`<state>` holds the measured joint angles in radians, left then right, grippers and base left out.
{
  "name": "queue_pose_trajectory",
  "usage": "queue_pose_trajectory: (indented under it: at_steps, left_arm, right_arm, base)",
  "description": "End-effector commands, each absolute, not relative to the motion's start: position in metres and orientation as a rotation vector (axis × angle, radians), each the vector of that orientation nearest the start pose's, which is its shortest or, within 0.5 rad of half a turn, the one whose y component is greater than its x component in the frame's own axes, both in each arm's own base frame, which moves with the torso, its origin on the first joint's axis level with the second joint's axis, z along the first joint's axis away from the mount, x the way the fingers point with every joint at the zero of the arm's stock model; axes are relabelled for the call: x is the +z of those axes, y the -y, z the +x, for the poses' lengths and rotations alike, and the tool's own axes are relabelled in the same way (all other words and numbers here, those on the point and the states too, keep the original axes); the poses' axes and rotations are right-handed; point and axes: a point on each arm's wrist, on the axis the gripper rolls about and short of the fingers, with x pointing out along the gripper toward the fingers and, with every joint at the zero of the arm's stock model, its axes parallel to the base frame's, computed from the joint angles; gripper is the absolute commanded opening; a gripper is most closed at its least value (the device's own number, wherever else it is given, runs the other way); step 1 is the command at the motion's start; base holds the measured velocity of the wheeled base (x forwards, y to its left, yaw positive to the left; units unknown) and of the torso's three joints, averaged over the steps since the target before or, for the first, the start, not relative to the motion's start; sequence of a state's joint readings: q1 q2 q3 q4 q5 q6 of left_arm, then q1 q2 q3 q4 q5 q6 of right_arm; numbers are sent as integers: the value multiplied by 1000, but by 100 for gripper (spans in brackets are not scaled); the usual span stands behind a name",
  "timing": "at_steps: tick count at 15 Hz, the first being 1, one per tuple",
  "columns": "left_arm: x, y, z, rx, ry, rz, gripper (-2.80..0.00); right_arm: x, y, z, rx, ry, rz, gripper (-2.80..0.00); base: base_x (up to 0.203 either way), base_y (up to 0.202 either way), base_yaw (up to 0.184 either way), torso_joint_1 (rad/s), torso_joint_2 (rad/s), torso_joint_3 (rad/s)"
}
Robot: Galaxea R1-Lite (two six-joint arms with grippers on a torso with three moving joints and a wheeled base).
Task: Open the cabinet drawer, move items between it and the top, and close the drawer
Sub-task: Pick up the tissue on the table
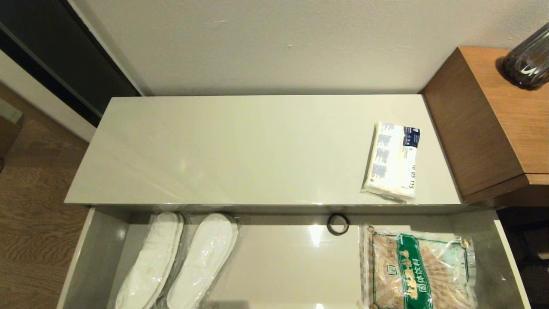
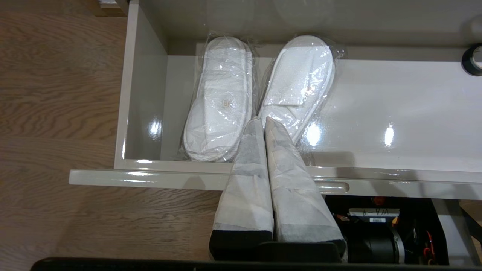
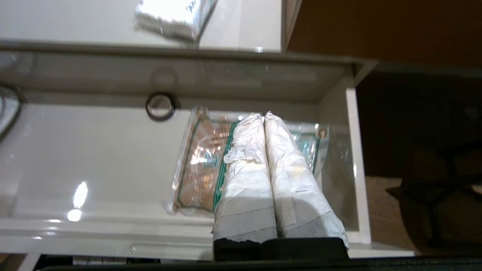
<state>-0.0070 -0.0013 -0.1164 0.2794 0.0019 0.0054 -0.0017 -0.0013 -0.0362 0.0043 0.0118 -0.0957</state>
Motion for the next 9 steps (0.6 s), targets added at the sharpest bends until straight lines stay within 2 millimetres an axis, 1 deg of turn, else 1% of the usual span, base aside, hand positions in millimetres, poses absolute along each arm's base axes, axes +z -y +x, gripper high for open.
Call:
queue_pose_trajectory:
  at_steps: [1, 2, 3, 4, 5, 6, 7, 8, 9]
  left_arm:
    - [78, 0, -34, -6, -163, 4, -280]
    - [78, 0, -34, -6, -163, 7, -280]
    - [78, 0, -34, -5, -163, 6, -280]
    - [78, 0, -34, -6, -163, 7, -280]
    - [78, 0, -34, -4, -163, 7, -280]
    - [78, 0, -34, -5, -163, 7, -280]
    - [78, 0, -34, -5, -163, 7, -280]
    - [78, 0, -34, -7, -163, 7, -280]
    - [78, 0, -34, -6, -163, 7, -280]
  right_arm:
    - [108, 0, -37, 9, 64, -93, -280]
    - [131, 0, -52, 11, 84, -87, -280]
    - [155, -1, -74, 20, 108, -82, -280]
    - [171, -1, -91, 30, 108, -79, -280]
    - [186, -1, -100, 31, 91, -66, -280]
    - [201, -1, -96, 22, 60, -32, -280]
    - [215, -1, -82, 9, -15, 25, -280]
    - [229, -1, -59, -8, -129, 82, -280]
    - [238, 0, -35, -22, -255, 123, -280]
  base:
    - [0, 0, 0, 0, 0, 0]
    - [0, 0, 0, 0, 0, 0]
    - [0, 0, 0, 0, 0, 0]
    - [0, 0, 0, 0, 0, 0]
    - [0, 0, 0, 0, 0, 0]
    - [0, 0, 0, 0, 0, 0]
    - [0, 0, 0, 0, 0, 0]
    - [0, 0, 0, 0, 0, 0]
    - [0, 0, 0, 0, 0, 0]
